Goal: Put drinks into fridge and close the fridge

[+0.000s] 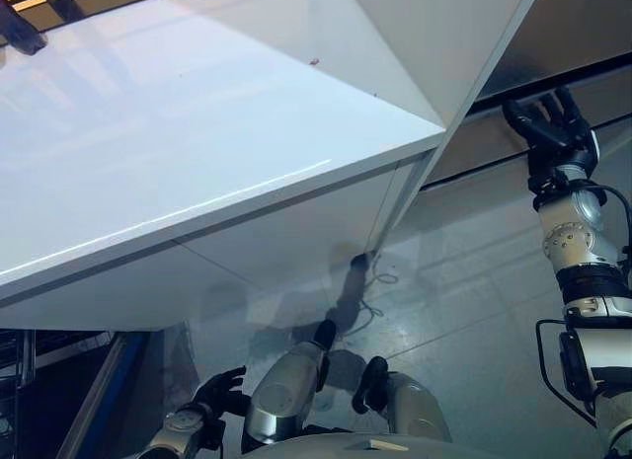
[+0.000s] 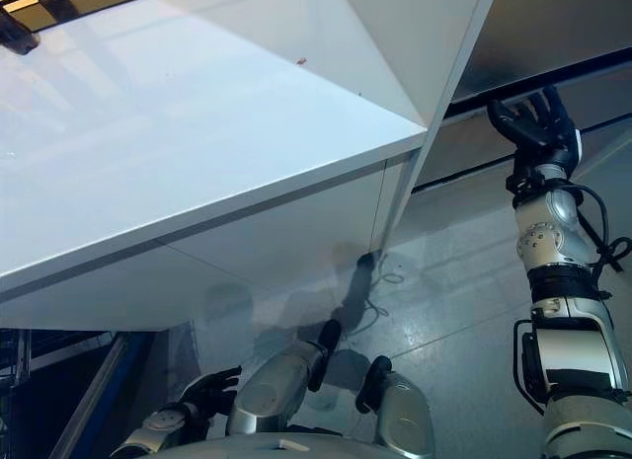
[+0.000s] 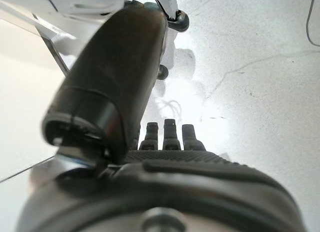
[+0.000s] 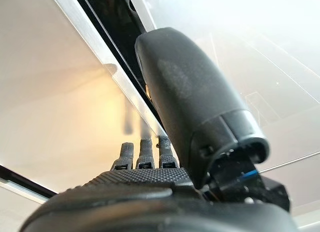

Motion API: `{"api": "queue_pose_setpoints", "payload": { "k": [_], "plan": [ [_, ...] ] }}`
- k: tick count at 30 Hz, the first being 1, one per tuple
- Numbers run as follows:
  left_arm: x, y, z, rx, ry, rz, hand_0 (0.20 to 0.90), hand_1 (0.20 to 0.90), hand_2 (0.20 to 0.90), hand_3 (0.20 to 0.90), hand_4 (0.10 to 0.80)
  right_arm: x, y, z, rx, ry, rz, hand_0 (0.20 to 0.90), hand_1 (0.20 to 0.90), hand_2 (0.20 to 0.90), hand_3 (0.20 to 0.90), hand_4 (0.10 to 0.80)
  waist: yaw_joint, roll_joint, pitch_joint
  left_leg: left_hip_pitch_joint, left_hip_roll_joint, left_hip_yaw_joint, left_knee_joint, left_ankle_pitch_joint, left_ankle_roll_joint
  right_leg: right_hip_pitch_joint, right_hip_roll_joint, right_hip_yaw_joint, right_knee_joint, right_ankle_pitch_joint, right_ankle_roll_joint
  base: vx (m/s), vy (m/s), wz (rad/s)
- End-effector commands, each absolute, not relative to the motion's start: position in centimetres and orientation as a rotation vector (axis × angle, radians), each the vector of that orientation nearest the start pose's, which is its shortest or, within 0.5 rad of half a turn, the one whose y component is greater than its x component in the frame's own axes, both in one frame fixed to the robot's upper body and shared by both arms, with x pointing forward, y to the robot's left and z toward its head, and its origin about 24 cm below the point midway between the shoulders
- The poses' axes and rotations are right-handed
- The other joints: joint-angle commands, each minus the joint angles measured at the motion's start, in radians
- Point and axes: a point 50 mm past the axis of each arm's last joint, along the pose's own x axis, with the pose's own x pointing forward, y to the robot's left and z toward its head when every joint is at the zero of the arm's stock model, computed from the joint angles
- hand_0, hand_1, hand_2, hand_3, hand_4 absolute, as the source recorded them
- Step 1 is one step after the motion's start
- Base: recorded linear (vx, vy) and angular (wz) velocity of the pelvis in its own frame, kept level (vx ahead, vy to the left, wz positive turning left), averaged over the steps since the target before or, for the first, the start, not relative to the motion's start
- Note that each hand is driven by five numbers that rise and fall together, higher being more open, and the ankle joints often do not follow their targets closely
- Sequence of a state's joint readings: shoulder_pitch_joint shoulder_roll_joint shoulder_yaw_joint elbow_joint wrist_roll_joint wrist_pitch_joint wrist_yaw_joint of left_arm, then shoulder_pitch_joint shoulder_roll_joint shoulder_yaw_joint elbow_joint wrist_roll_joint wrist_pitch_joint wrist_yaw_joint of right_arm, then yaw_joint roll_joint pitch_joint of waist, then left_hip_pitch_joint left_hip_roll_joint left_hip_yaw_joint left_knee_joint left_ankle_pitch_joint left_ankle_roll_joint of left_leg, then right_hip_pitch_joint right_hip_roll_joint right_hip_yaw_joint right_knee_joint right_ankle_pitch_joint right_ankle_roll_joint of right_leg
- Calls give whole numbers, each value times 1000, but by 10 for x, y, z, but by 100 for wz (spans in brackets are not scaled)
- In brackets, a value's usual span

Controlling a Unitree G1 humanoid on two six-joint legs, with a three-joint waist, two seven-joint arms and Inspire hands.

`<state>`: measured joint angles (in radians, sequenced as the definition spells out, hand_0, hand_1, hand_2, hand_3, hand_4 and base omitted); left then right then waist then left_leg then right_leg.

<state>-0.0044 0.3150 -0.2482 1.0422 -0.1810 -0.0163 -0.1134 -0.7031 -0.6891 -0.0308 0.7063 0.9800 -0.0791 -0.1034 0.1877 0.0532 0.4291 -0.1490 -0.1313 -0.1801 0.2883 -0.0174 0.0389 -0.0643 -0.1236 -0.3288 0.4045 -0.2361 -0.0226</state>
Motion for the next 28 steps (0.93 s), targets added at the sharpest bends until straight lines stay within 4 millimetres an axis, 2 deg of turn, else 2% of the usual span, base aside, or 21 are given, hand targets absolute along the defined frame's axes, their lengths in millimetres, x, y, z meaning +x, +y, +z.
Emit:
{"api": "queue_pose_setpoints", "payload": {
  "k": [1,4,7,8,10,12,13,17,18,19,20,21,23,25,26,28],
  "plan": [
    [105,255,-143,297,1103,-106,900,900,900,900,800,348,-319,233,304,-476,-255,900,900,900,900,800,10,-51,-155,72,18,60,-41,-113,29,29,5,101,-98,88,45,-33,-44,-24],
    [109,254,-142,299,1101,-116,900,900,900,900,800,345,-315,217,293,-435,-238,900,900,900,900,800,-21,-66,-179,94,30,88,-77,-109,26,42,26,124,-161,116,53,-48,-53,-26],
    [111,252,-142,281,1105,-112,900,900,900,900,800,342,-308,191,287,-358,-216,900,900,900,900,800,-55,-79,-211,120,49,126,-125,-96,15,55,45,151,-227,145,59,-55,-35,-55],
    [113,249,-143,261,1104,-108,900,900,900,900,800,338,-304,172,296,-299,-207,900,900,900,900,800,-74,-83,-234,133,58,149,-152,-88,9,59,54,164,-256,157,62,-40,-26,-52],
    [115,247,-143,242,1104,-102,900,900,900,900,800,333,-302,155,301,-251,-204,900,900,900,900,800,-88,-87,-251,142,63,165,-171,-83,5,63,60,173,-279,166,64,-37,-26,-50],
    [117,244,-143,198,1104,-85,900,900,900,900,800,321,-296,115,305,-137,-211,900,900,900,900,800,-121,-89,-275,161,71,194,-198,-79,0,71,72,192,-308,176,65,-50,-35,-48],
    [116,243,-144,183,1106,-81,900,900,900,900,800,315,-295,101,296,-97,-215,900,900,900,900,800,-129,-90,-282,167,74,204,-206,-78,-1,74,76,197,-317,179,65,-52,-31,-52],
    [113,239,-146,105,1125,-48,900,900,900,900,800,273,-290,25,267,148,-208,900,900,900,900,800,-177,-87,-313,200,84,249,-240,-73,-7,92,96,216,-352,189,64,-39,-23,-37],
    [113,239,-146,96,1128,-43,900,900,900,900,800,267,-289,15,269,186,-209,900,900,900,900,800,-182,-87,-316,205,85,253,-243,-72,-8,95,98,219,-355,189,64,-24,-33,-28],
    [113,238,-147,77,1133,-31,900,900,900,900,800,255,-285,-5,250,274,-199,900,900,900,900,800,-193,-87,-321,214,87,262,-249,-72,-9,101,101,223,-360,190,64,-18,-28,-26],
    [113,238,-147,73,1134,-30,900,900,900,900,800,253,-284,-8,248,294,-197,900,900,900,900,800,-195,-87,-321,215,87,263,-250,-71,-9,102,102,223,-361,190,64,-20,-38,-17],
    [112,239,-147,65,1138,-28,900,900,900,900,800,243,-281,-24,242,365,-198,900,900,900,900,800,-199,-86,-324,221,89,267,-256,-69,-11,107,103,223,-364,190,63,-18,-41,-13],
    [113,239,-147,66,1152,-48,900,900,900,900,800,212,-279,-65,185,562,-189,900,900,900,900,800,-206,-83,-328,230,92,271,-264,-66,-11,113,107,223,-361,185,62,-31,-61,-8],
    [112,241,-147,72,1164,-54,900,900,900,900,800,191,-276,-87,172,701,-173,900,900,900,900,800,-206,-81,-329,234,93,269,-267,-64,-11,116,109,221,-359,182,61,-16,-25,-3],
    [112,242,-148,74,1167,-54,900,900,900,900,800,187,-275,-91,165,726,-170,900,900,900,900,800,-206,-80,-328,235,93,269,-268,-64,-11,117,110,221,-359,181,61,0,0,0],
    [110,244,-149,78,1179,-43,900,900,900,900,800,167,-272,-110,143,843,-168,900,900,900,900,800,-205,-77,-328,239,92,268,-269,-63,-11,124,111,217,-363,179,58,0,0,0]
  ]
}}
